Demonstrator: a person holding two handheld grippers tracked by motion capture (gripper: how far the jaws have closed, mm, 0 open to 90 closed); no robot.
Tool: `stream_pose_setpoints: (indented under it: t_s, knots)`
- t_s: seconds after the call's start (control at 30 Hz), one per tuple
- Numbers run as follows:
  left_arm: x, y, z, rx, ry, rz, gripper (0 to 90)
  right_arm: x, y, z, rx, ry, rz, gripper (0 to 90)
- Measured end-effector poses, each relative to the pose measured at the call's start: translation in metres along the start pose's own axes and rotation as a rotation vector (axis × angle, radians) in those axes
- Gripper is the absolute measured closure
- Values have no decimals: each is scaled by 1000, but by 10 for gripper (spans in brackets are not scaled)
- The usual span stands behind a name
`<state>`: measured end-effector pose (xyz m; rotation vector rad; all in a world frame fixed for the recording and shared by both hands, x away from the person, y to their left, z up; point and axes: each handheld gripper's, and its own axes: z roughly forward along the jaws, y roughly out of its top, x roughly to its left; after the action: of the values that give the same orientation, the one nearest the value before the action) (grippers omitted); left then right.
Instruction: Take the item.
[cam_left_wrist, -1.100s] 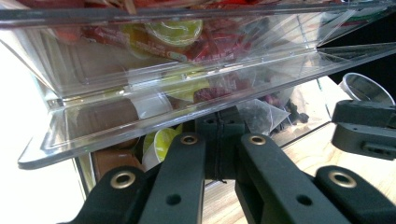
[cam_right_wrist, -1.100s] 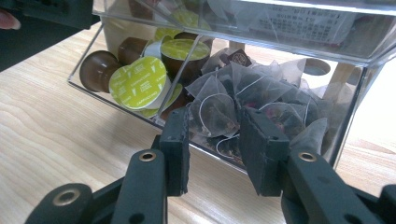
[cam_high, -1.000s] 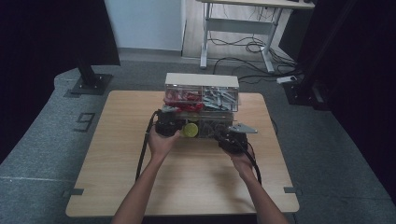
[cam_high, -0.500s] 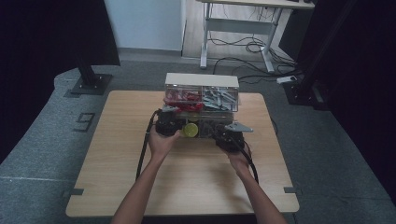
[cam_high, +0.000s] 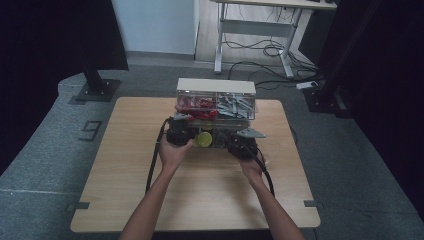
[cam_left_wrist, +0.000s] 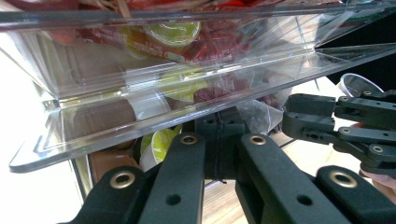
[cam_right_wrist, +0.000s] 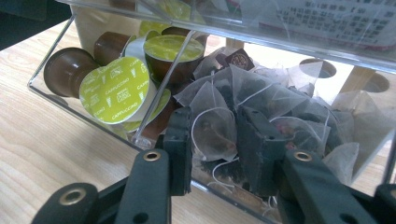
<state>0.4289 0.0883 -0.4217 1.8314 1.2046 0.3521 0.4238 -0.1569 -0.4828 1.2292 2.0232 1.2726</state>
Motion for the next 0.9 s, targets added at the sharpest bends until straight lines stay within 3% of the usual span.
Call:
stream_pose_setpoints:
  t_s: [0.33, 0.67, 0.9]
  knots:
    - [0, 0, 0, 3, -1, 1, 900, 0, -1, 11, 21, -22, -4, 685]
    - [1, 0, 0, 6, -4, -5, 898, -1, -2, 14, 23, -9, -13, 877]
    - [1, 1, -1, 3, -7, -7, 897, -1, 0, 7, 4, 1, -16, 893]
